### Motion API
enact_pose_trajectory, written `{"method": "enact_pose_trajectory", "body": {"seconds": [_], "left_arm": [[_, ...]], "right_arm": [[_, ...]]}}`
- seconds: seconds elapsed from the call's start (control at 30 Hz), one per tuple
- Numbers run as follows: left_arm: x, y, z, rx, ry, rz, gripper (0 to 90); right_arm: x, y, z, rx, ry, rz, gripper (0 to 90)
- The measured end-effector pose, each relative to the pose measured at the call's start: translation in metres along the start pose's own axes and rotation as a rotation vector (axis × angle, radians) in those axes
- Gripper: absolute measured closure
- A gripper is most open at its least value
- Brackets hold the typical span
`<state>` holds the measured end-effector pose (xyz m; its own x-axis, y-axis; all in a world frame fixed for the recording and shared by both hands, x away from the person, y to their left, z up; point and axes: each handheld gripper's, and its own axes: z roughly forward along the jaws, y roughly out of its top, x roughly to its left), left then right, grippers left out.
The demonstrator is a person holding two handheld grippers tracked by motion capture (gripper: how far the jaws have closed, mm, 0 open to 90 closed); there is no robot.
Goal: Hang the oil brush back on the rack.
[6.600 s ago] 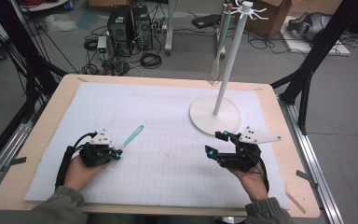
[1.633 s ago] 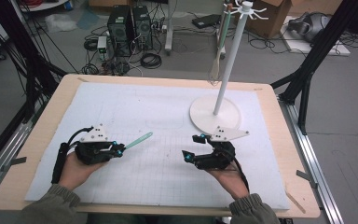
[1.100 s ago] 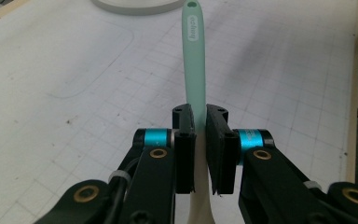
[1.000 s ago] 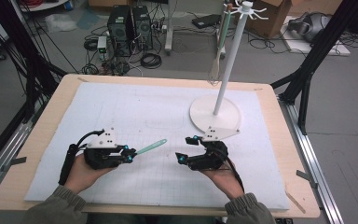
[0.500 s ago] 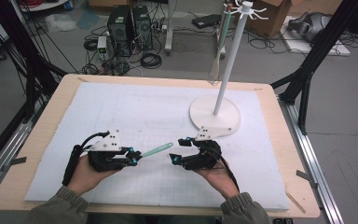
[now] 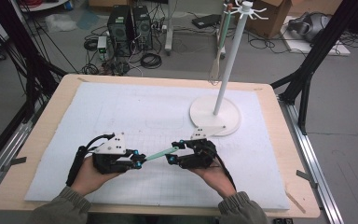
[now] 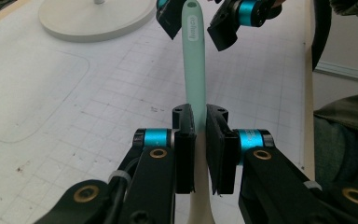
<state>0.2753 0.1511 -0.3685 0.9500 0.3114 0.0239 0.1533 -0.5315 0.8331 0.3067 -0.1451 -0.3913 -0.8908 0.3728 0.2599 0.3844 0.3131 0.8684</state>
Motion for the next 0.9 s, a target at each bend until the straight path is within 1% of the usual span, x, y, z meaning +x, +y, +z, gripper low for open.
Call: {"method": "enact_pose_trajectory", "body": {"seconds": [0.03,0.1,0.17,0.27,0.3,0.5,0.67,0.8,0.9], "left_arm": [[0.0004,0.0002,0.0,0.003,-0.001,0.005,81.8],[0.0006,0.0003,0.0002,0.004,-0.002,0.008,81.8],[0.0001,0.0002,0.0008,0.003,-0.004,0.005,81.8],[0.0004,-0.0002,0.0008,0.008,-0.005,0.008,81.8],[0.0002,-0.0005,0.0007,0.006,-0.004,0.005,81.8],[0.0004,-0.0006,-0.0002,0.004,-0.004,0.011,81.7],[0.0001,-0.0005,0.0001,-0.002,-0.001,0.011,81.7],[0.0009,-0.0009,0.0002,0.006,0.003,0.018,81.7],[0.0006,-0.0016,0.001,0.006,0.004,0.017,81.6]], "right_arm": [[0.0002,0.0002,0.0003,0.001,0.012,0.007,45.5],[0.0004,0.0007,0.0012,-0.003,0.028,0.001,48.3],[0.0004,0.0012,0.0018,-0.01,0.047,0.01,50.7],[0.0007,0.002,0.0028,-0.019,0.052,0.015,53.0],[0.0003,0.0021,0.0026,-0.021,0.064,0.019,54.7],[-0.0018,0.0021,0.0006,-0.035,0.088,0.041,61.4],[-0.0043,0.002,-0.001,-0.054,0.115,0.063,64.4],[-0.0048,0.0019,-0.0016,-0.056,0.129,0.071,66.6],[-0.0058,0.0019,-0.0026,-0.06,0.158,0.084,70.4]]}}
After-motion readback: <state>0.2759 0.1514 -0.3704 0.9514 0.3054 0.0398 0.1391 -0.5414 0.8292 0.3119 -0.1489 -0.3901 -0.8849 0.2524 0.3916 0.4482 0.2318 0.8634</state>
